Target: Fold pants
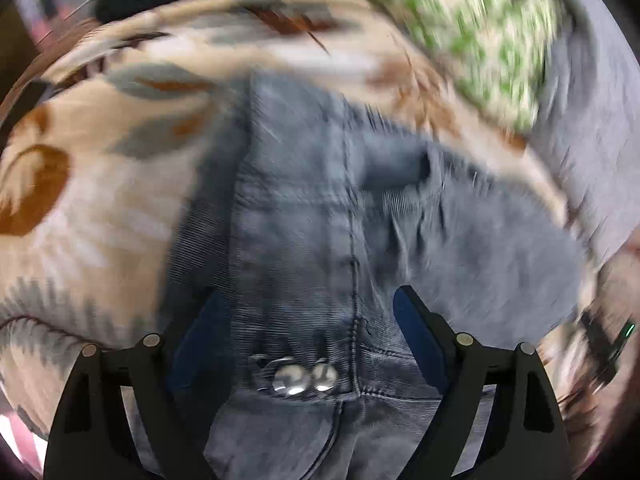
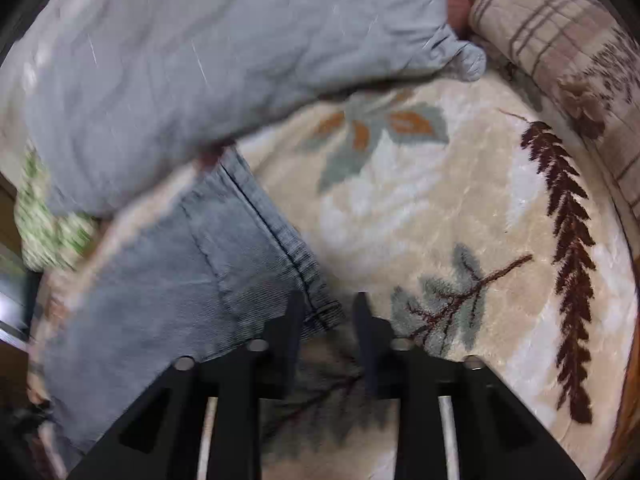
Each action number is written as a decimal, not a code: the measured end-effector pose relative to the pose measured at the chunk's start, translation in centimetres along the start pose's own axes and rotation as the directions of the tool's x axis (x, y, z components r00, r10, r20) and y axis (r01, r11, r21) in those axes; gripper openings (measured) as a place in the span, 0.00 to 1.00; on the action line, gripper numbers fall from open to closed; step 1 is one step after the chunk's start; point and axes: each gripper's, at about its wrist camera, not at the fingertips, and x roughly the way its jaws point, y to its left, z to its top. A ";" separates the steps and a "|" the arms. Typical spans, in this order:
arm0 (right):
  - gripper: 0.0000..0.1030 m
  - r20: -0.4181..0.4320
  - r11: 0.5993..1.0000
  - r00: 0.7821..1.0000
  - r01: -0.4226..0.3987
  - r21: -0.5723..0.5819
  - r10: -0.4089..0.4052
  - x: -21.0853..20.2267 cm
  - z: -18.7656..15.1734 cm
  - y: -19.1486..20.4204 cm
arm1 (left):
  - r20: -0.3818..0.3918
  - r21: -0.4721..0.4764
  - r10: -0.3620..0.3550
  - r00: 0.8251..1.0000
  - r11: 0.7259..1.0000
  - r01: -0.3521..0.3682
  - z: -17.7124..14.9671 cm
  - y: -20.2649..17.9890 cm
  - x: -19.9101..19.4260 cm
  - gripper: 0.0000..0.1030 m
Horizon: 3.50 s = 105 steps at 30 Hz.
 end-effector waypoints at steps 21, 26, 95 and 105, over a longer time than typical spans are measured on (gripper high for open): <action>0.80 -0.073 0.989 0.994 -0.091 -0.118 0.083 7.8 7.2 8.4 | -0.141 -0.121 -0.059 0.988 0.992 0.042 10.9 3.8 4.4 0.86; 0.78 -0.089 0.974 0.996 -0.039 -0.221 0.020 9.5 6.6 10.0 | -0.123 -0.039 -0.041 0.992 0.999 0.036 10.8 1.6 6.2 0.94; 0.14 -0.059 0.810 0.829 -0.524 0.263 0.555 -6.7 -24.4 12.0 | -0.121 -0.076 -0.391 0.912 0.920 0.384 -15.1 3.8 -3.4 0.46; 0.04 -0.071 0.803 0.800 -0.591 0.074 0.596 -14.7 -26.8 13.1 | 0.048 -0.005 -0.375 0.926 0.927 0.376 -15.7 7.5 -9.4 0.09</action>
